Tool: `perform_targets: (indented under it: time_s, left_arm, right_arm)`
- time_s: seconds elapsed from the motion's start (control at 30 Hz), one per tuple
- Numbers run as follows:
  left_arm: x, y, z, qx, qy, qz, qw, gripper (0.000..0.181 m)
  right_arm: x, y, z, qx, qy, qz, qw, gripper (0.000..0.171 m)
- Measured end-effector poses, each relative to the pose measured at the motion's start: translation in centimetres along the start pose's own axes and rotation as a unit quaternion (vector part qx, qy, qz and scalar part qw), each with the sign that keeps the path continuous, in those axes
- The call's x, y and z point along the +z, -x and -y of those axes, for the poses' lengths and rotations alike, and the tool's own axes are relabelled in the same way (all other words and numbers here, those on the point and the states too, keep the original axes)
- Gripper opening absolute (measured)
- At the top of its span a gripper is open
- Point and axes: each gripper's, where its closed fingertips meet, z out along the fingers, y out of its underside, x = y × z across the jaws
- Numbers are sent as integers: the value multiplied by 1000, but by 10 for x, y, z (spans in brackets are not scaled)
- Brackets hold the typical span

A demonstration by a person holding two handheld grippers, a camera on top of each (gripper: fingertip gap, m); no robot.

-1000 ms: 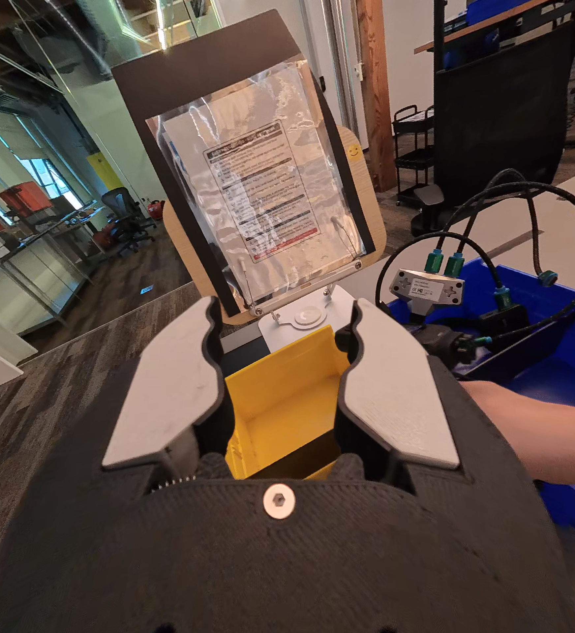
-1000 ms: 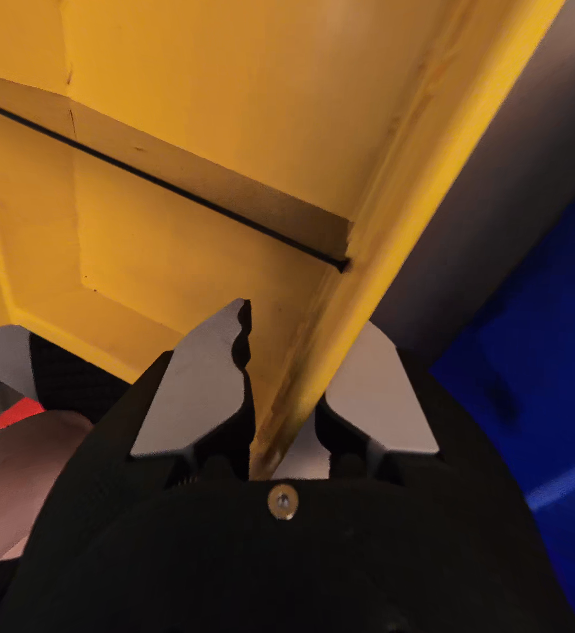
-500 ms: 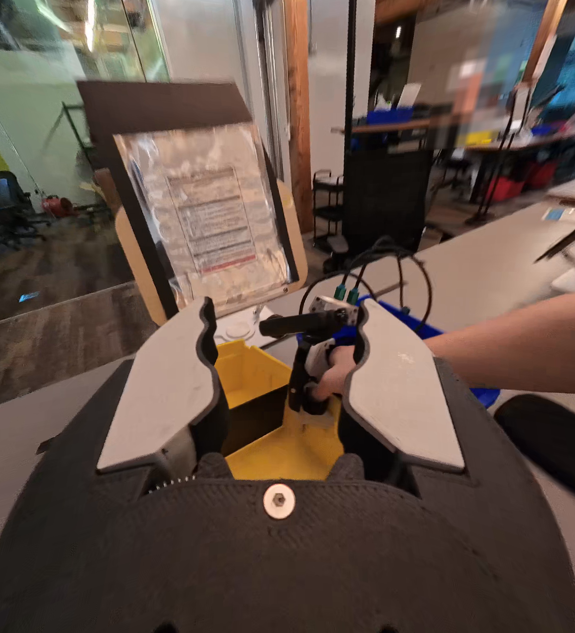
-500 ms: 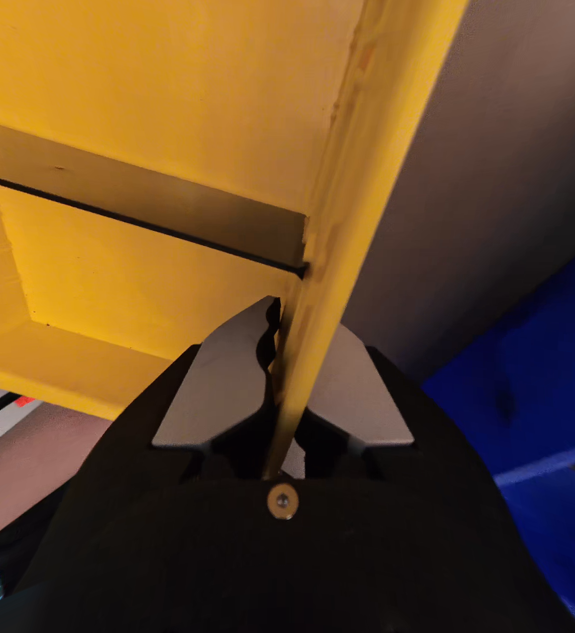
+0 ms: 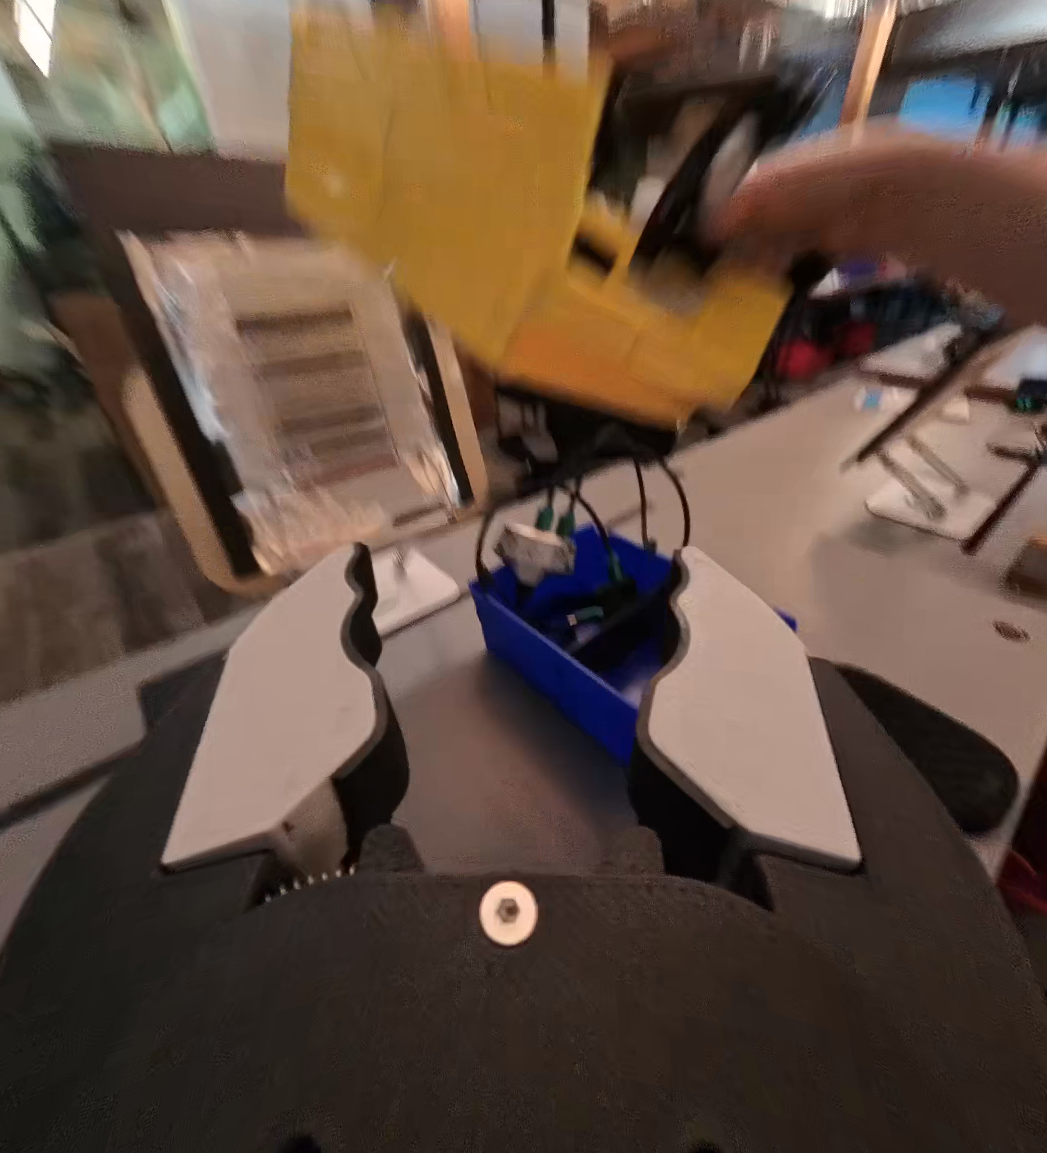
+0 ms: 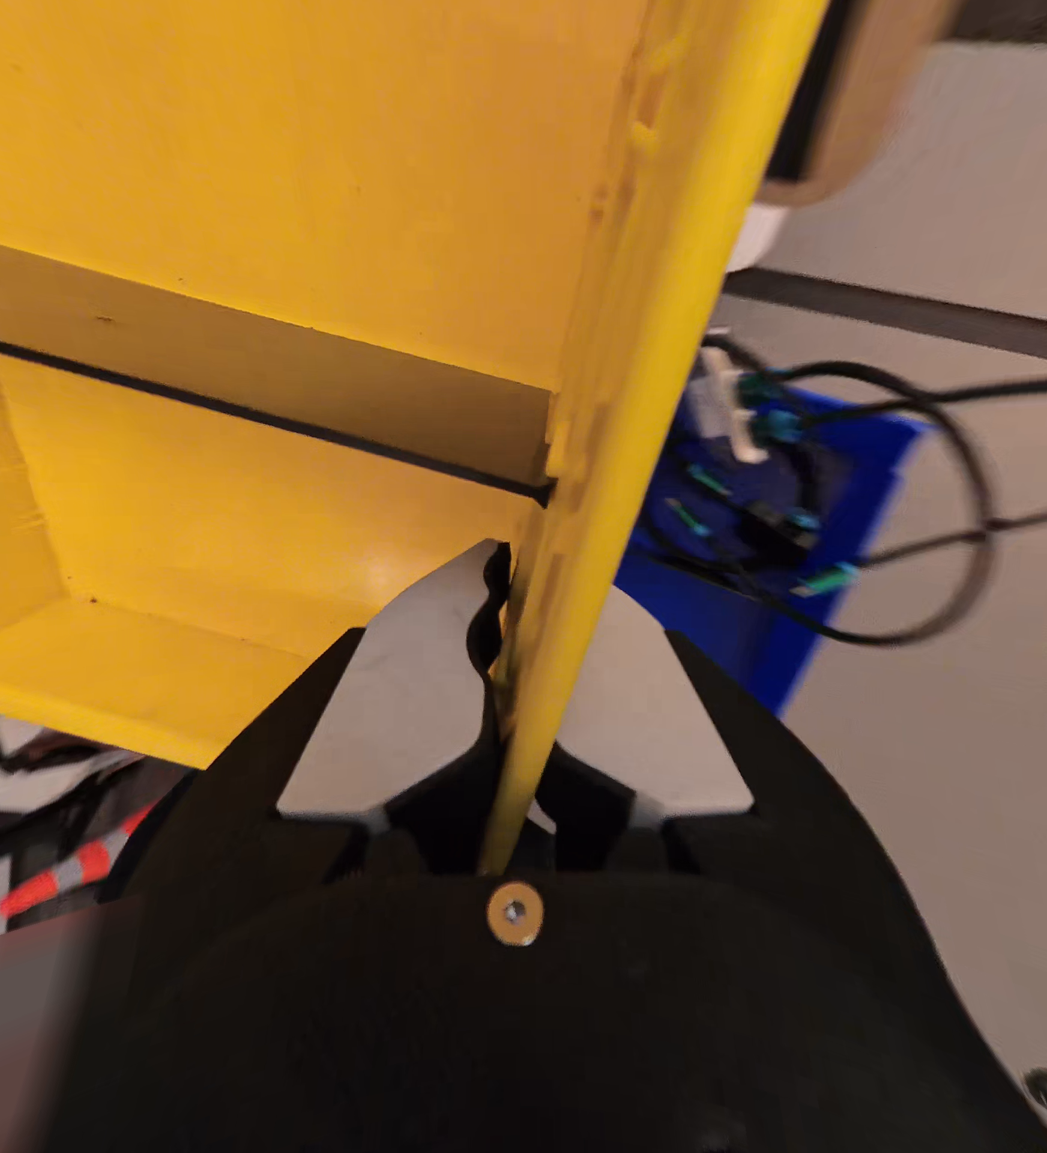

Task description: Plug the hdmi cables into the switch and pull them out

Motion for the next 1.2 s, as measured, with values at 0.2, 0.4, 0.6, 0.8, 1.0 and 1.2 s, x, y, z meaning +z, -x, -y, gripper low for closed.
perform_targets:
  time_s: [0.2, 0.4, 0.6, 0.8, 1.0, 1.2]
  left_arm:
    - [153, 5, -138, -119, 258, -66, 957, 89]
    - [208, -40, -268, -138, 447, -118, 876, 96]
    - [204, -48, -290, -136, 491, -141, 849, 76]
    - [193, -28, -280, -179, 494, -206, 826, 20]
    - [160, 88, -281, -261, 464, -99, 841, 11]
    - [77, 184, -282, -281, 453, 12, 846, 10]
  right_arm:
    - [-108, -153, -30, 106, -123, -109, 981, 4]
    - [-122, -283, -113, 212, -169, -168, 948, 4]
    - [-82, -357, -189, 287, -145, -158, 934, 4]
    - [-19, -389, -240, 305, -77, -151, 937, 4]
    - [43, -379, -260, 261, 20, -136, 955, 4]
    - [85, -361, -256, 190, 103, -147, 965, 5]
